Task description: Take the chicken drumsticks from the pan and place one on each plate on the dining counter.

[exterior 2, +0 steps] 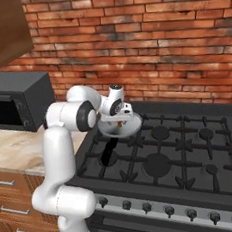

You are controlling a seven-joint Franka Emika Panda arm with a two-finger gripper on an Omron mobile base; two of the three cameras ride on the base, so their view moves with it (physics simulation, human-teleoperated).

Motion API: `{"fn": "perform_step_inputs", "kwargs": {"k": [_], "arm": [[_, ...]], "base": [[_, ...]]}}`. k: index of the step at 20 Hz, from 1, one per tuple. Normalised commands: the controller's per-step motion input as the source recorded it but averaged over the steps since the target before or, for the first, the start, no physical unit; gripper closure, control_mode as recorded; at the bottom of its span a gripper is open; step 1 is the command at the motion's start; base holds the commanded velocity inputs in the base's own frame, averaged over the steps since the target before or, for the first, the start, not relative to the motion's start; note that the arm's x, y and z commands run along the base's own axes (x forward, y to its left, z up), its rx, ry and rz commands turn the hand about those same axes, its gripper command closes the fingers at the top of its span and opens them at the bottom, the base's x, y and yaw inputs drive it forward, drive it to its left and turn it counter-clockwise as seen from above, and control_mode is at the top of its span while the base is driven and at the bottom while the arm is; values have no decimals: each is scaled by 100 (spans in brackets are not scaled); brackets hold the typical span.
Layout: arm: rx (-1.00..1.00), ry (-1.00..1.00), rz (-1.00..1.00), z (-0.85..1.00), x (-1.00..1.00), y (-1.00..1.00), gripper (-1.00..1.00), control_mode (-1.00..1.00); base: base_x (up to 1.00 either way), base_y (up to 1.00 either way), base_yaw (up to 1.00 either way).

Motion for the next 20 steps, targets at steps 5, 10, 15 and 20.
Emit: {"fn": "perform_step_inputs", "kwargs": {"k": [5,10,15,20], "arm": [[-2,-4,-2,-28,29,0,-100,-100],[-1,-5,-2,-19,29,0,-100,-100],[-3,-1,-4,-61,0,0,100,-100],[0,3,-4,-75,0,0,100,-100]], "base": [[0,0,0],[0,0,0],[0,0,0],[0,0,0]]}}
